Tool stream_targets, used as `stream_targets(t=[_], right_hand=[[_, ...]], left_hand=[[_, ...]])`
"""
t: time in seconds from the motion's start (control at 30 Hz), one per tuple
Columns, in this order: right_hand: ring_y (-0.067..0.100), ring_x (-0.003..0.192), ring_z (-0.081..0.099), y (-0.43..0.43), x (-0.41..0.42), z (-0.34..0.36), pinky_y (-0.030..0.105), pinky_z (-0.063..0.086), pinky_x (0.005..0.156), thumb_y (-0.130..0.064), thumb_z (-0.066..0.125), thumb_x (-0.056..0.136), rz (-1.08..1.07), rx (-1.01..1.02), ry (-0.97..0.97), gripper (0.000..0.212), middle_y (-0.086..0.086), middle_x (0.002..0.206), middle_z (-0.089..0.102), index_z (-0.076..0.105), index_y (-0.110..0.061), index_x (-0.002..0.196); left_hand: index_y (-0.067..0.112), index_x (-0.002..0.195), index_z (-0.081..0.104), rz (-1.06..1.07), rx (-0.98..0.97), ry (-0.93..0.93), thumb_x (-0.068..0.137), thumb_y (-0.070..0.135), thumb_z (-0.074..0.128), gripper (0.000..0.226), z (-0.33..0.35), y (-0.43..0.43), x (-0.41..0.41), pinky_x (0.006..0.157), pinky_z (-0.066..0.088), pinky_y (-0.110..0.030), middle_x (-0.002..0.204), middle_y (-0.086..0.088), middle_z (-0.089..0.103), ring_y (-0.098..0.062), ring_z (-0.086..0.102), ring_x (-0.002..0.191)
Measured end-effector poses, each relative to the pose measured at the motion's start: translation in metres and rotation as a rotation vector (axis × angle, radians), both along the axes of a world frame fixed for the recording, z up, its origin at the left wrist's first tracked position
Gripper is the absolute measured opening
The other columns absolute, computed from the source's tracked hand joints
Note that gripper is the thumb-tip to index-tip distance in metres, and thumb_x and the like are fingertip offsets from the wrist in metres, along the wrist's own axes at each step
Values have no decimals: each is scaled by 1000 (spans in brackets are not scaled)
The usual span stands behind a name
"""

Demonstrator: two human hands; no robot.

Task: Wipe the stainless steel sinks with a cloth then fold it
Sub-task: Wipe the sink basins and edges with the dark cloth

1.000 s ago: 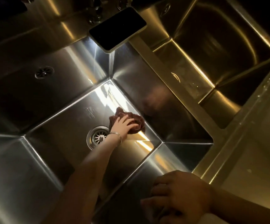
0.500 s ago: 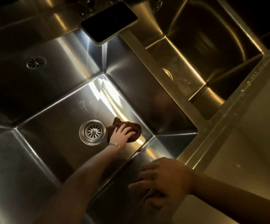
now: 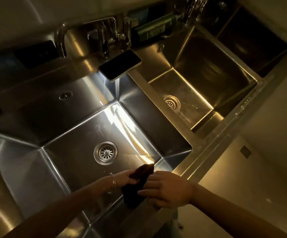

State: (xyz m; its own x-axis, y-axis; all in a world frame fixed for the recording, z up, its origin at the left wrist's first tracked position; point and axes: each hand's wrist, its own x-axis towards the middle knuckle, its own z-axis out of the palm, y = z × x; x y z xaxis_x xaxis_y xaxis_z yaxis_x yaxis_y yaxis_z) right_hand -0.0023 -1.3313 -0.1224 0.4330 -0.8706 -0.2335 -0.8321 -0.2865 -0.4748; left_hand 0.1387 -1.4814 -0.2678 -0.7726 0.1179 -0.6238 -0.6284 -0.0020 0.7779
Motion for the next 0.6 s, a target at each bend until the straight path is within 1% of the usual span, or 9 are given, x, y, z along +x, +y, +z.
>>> stream_targets(t=[0.1,0.13,0.23,0.3,0.37,0.43,0.5,0.53,0.6], right_hand=[[11,109,52,34,-26,32,25,39,96,-31,46,95,-100,-118,50,32,-3,117,61,56,-22,124],[9,110,51,48,-40,44,24,40,96,-29,48,93,-147,-152,78,32,-5,117,61,57,-23,123],[9,109,54,83,-79,70,25,49,92,-22,52,82,-272,-237,166,32,-6,114,64,66,-26,110],[8,104,55,104,-103,79,25,51,87,-21,51,80,-326,-252,231,30,-6,109,66,70,-26,102],[7,97,54,123,-127,84,24,52,80,-24,47,80,-362,-241,302,29,-7,101,68,72,-27,94],[6,90,57,141,-149,87,23,53,76,-26,44,80,-398,-222,348,31,-9,94,68,73,-28,90],[8,85,63,156,-169,89,24,54,74,-25,46,79,-424,-199,367,28,-10,92,67,72,-29,88],[8,84,63,163,-178,90,24,54,74,-24,50,78,-439,-183,367,24,-11,92,67,72,-29,87],[5,85,61,177,-196,91,23,53,74,-24,54,77,-473,-177,358,21,-13,92,66,71,-30,87]], left_hand=[[7,135,41,168,-28,60,81,23,64,60,54,-1,-4,93,45,-18,119,-6,57,-4,57,101],[9,136,42,219,-72,86,85,21,64,57,75,2,-7,89,44,-14,116,-2,56,0,57,98],[46,129,41,259,-304,275,76,49,54,55,119,16,-12,101,38,-19,123,12,51,-1,50,112],[36,129,45,256,-445,443,77,43,52,52,136,35,-23,107,30,-18,132,10,47,-1,42,122],[25,135,42,144,-646,564,83,22,58,55,151,61,-47,112,17,-15,140,8,38,-2,26,134],[26,137,43,-50,-846,615,79,8,64,64,155,88,-75,114,16,-28,144,8,35,-10,17,139],[29,131,48,-236,-1063,689,66,16,79,74,147,109,-106,105,36,-45,137,4,49,-23,37,133],[31,129,48,-297,-1145,662,61,21,82,76,144,116,-122,100,41,-50,132,3,54,-27,45,128],[33,135,41,-278,-1175,590,70,17,73,74,147,125,-157,106,34,-54,139,2,47,-28,36,134]])
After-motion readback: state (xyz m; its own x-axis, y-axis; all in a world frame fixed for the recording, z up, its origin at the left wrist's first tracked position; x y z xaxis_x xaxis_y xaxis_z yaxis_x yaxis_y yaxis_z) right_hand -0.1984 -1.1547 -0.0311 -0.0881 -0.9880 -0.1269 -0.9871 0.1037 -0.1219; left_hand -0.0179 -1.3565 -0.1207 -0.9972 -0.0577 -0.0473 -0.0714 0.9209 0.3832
